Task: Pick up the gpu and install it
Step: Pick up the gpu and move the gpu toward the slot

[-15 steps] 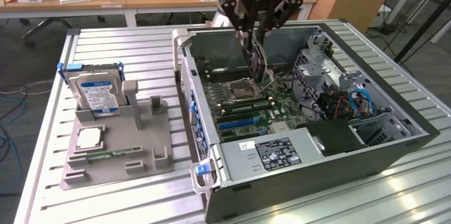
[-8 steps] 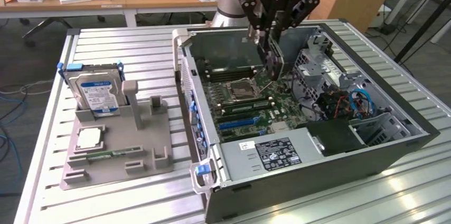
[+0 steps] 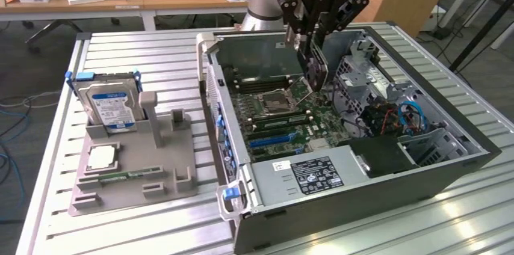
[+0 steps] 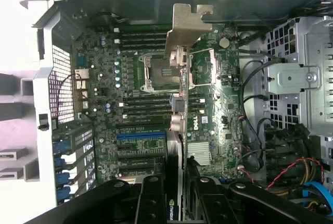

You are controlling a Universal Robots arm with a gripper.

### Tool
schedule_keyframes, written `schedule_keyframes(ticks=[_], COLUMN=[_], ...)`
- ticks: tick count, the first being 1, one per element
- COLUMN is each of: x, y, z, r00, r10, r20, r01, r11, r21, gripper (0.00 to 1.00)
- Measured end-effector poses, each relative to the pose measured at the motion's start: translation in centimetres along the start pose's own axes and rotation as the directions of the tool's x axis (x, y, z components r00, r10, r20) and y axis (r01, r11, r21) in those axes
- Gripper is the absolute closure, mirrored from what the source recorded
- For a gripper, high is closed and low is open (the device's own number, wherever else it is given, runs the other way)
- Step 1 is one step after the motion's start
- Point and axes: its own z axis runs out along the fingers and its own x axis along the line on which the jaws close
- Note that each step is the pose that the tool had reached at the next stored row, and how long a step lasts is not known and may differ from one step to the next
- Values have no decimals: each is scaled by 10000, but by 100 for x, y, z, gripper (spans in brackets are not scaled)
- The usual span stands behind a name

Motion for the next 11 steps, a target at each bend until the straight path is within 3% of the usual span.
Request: schedule_keyframes(ticks=[3, 5, 9, 11], x=[-5, -22, -93, -125], y=[1, 2, 7, 8], z=[2, 1, 6, 9], r00=[10000, 9999, 9989, 9987], r10=[0, 8, 26, 29], r20=[-24, -150, -467, -506], r01=[0, -8, -26, -30], r11=[10000, 10000, 10000, 10000], r21=[-1, 10, 5, -36], gripper=[74, 74, 74, 74])
